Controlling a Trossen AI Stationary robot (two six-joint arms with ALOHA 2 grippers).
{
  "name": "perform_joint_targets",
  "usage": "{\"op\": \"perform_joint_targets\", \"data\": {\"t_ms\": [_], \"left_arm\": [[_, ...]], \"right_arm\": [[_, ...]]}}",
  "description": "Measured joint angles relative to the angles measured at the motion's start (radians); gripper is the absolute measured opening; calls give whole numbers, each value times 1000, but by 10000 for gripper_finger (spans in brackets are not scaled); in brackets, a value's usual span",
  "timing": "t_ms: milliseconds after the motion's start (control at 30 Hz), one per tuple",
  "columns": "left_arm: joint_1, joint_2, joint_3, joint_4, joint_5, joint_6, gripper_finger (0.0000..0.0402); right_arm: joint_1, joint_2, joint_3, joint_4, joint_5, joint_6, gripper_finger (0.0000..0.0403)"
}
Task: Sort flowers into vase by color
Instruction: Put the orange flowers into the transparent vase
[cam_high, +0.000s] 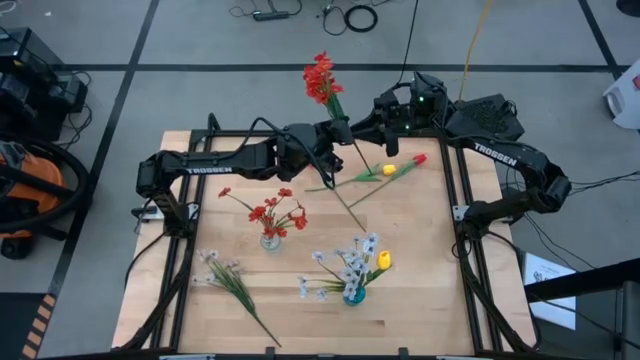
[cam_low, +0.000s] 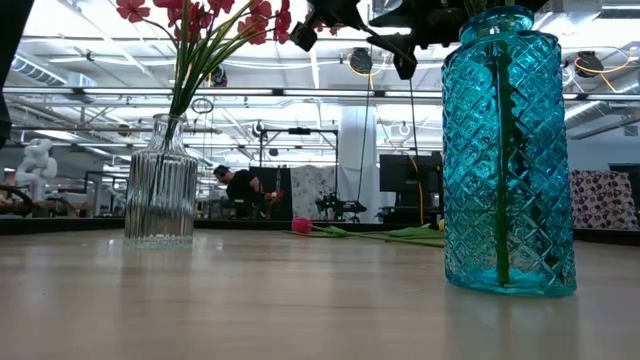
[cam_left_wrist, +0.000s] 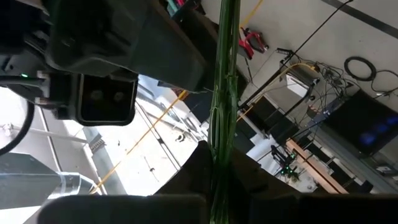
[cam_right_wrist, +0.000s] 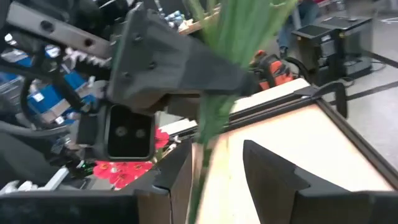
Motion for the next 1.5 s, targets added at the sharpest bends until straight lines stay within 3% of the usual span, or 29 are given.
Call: {"op": "perform_joint_targets", "data": {"t_ms": [333,633,767,867,1233,1367,1500], "left_arm": [[1,0,0,17,-2,-24,22],[-3,0,0,14,-9,-99,22],[-3,0,0,14,-9,-104,23],[-3,0,0,10,-8,-194,33],[-4,0,0,70,-19,-312,129],[-9,0,0,69,-72,-329,147],[-17,0,0,68,-127,-463,150]], "right_arm": [[34,14,0,-4,39,-52,126],[34,11,0,-10,47,-55,10],[34,11,0,-13,47,-45,14],[35,11,0,-22,47,-45,7],[35,11,0,-26,52,-49,4],[23,8,0,-26,115,-52,4],[-16,-3,0,-16,128,-51,4]]}}
